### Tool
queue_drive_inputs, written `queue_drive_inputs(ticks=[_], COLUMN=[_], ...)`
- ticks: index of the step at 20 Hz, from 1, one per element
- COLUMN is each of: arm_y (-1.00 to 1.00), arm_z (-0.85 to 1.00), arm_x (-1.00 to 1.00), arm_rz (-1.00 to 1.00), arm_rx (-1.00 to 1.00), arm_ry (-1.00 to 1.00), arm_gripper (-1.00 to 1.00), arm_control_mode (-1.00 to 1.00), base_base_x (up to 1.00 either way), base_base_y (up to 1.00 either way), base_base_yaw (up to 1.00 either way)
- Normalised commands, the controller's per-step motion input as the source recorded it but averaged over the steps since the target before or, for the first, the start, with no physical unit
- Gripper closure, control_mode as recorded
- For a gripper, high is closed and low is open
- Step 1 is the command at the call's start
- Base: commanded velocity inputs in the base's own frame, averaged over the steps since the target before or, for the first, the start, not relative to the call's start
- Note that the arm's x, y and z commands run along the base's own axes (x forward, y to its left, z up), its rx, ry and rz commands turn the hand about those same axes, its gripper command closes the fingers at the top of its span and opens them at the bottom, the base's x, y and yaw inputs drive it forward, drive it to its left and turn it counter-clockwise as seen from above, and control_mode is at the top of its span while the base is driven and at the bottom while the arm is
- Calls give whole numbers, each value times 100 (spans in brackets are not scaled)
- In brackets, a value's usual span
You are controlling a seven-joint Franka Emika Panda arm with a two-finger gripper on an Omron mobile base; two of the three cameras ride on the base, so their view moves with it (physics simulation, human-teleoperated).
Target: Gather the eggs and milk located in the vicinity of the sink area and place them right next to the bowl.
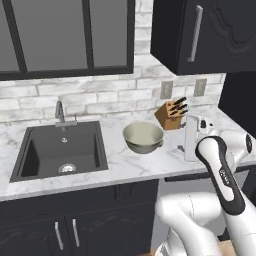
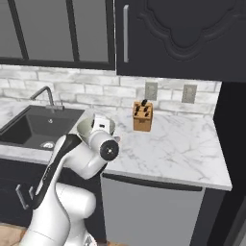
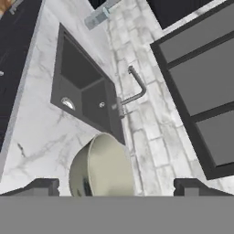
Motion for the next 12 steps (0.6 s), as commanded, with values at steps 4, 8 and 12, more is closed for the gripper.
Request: queue_drive_inputs(ticks=[4,8,12], arm_y=[0,0,0], arm_z=[0,0,0], arm_x=[0,0,0], arm_rz=[0,0,0], arm_rx=[0,0,0], arm_ry=[0,0,0], arm_gripper=[-100,-100,-100], arm_control_mode=[100,100,100], base_base_x=[-91,-35,-4], base_base_y=[-11,22,77], base_base_yaw=[0,0,0])
